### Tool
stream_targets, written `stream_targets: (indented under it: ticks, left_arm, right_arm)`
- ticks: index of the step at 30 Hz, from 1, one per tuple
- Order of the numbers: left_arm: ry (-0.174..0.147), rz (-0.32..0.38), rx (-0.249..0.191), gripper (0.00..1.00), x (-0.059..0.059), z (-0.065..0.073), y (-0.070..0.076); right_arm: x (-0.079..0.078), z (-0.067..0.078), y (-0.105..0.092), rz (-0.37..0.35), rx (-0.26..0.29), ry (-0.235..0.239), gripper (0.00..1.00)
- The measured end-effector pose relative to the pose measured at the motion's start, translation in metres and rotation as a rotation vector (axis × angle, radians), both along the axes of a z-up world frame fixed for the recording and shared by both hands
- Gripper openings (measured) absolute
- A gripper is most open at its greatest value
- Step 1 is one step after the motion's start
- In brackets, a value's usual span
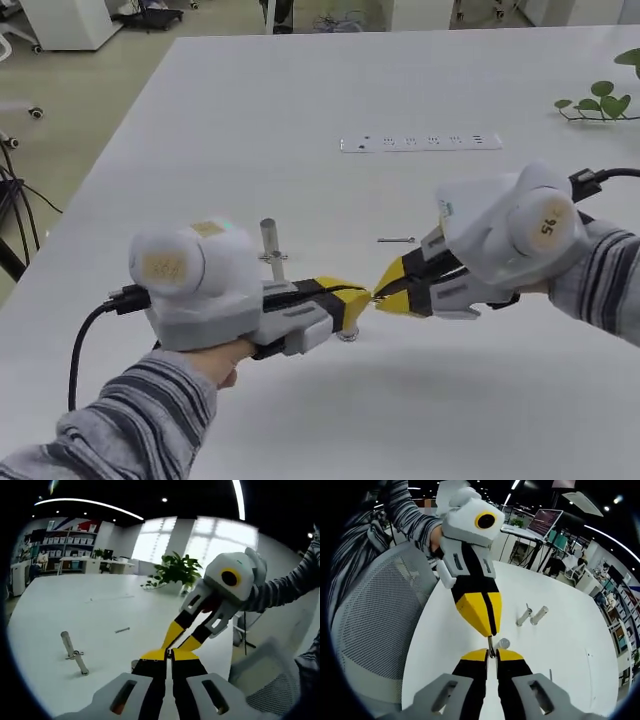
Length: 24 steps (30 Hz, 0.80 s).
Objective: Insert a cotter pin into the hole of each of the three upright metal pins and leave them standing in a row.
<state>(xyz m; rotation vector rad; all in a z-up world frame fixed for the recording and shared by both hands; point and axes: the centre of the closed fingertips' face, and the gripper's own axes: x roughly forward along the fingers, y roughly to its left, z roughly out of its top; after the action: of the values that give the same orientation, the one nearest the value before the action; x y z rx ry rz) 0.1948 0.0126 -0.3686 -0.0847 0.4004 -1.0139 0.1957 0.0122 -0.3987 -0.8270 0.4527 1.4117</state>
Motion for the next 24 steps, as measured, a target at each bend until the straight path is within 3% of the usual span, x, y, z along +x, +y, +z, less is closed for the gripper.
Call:
stream_targets:
  ticks: [2,6,12,16,20,24]
  left_arm:
    - [-0.039,-0.043,0.006,0.00,-0.004,0.004,-0.002]
    - [-0.084,-0.110,0.045,0.00,-0.009,0.005,-0.002]
    - [-0.110,-0.167,0.094,0.00,-0.014,0.002,0.000]
    - [-0.140,-0.168,0.123,0.00,-0.014,0.001,0.000]
    - [-0.160,-0.119,0.142,0.01,-0.010,0.001,0.002]
    - [-0.189,-0.089,0.182,0.10,-0.007,-0.004,0.004]
  right_arm:
    - [-0.002,0.000,0.000,0.002,0.004,0.016,0.01]
    - [-0.009,0.002,0.001,0.018,0.014,0.033,0.00]
    - [-0.016,0.001,0.002,0.048,0.004,0.044,0.00]
    - [-0.016,0.002,0.002,0.064,-0.015,0.015,0.00]
    - [-0.013,0.003,0.001,0.055,-0.026,-0.005,0.00]
    - [-0.009,0.001,-0.003,0.036,-0.039,-0.014,0.00]
